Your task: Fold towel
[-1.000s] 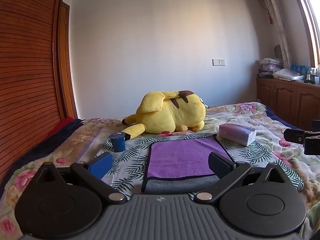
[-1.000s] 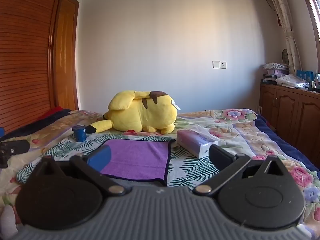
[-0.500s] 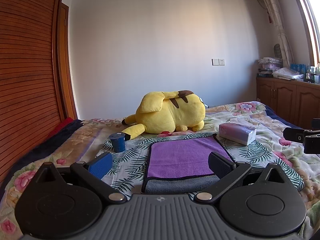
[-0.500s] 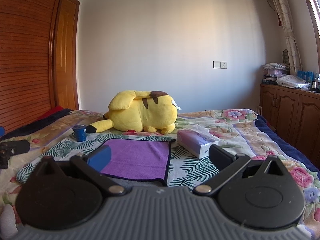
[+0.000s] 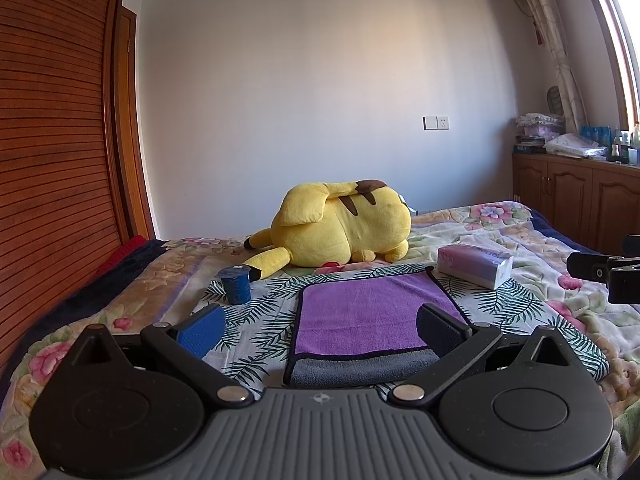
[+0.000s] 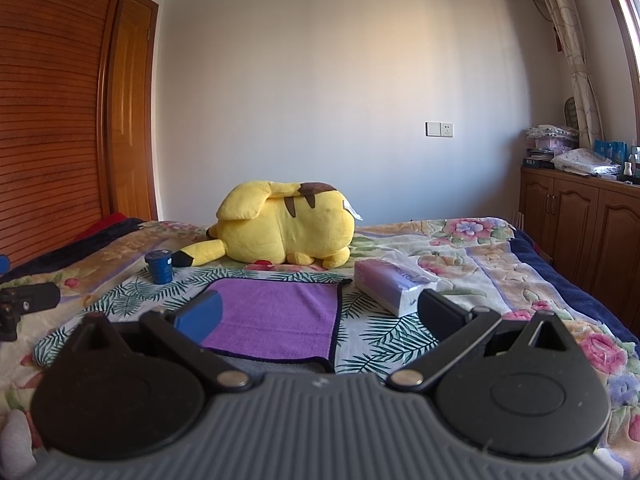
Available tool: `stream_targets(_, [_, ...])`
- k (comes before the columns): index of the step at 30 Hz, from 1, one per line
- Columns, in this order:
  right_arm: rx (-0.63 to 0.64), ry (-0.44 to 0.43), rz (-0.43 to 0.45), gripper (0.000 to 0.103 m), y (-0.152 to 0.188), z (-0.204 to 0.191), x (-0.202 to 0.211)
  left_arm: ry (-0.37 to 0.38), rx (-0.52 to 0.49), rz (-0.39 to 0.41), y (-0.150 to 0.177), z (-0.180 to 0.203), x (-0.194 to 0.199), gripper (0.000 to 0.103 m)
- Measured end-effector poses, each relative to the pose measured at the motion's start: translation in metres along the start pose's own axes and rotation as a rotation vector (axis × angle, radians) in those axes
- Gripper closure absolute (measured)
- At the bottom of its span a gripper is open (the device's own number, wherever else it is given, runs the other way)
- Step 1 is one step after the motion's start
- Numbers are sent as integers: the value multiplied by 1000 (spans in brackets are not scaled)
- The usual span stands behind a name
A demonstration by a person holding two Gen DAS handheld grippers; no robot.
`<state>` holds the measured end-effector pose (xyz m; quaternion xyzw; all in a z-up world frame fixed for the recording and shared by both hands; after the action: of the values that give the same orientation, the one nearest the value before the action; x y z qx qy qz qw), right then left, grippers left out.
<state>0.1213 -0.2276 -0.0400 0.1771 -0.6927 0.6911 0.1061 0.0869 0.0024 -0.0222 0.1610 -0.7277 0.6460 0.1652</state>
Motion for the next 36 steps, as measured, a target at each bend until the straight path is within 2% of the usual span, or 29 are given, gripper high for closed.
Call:
stream_targets(28, [-2, -1, -1, 0, -2, -3, 2, -1, -4, -2, 0, -2, -2, 0])
stream_targets(36, [-1, -2, -10, 0, -1, -4, 1, 3, -11, -19, 11, 0, -4, 0])
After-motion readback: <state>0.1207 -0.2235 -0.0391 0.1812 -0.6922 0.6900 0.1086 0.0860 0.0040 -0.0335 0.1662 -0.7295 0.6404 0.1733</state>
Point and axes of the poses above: each gripper's, at about its wrist camera, not at the fingertips, and x roughly against the way its jaws point, z to its right, y to its underside, the point moved 9 cm from there along -x, roughly the way its jaws point, and after that the axes turned 11 degrees about -z, right-handed, at the moved point
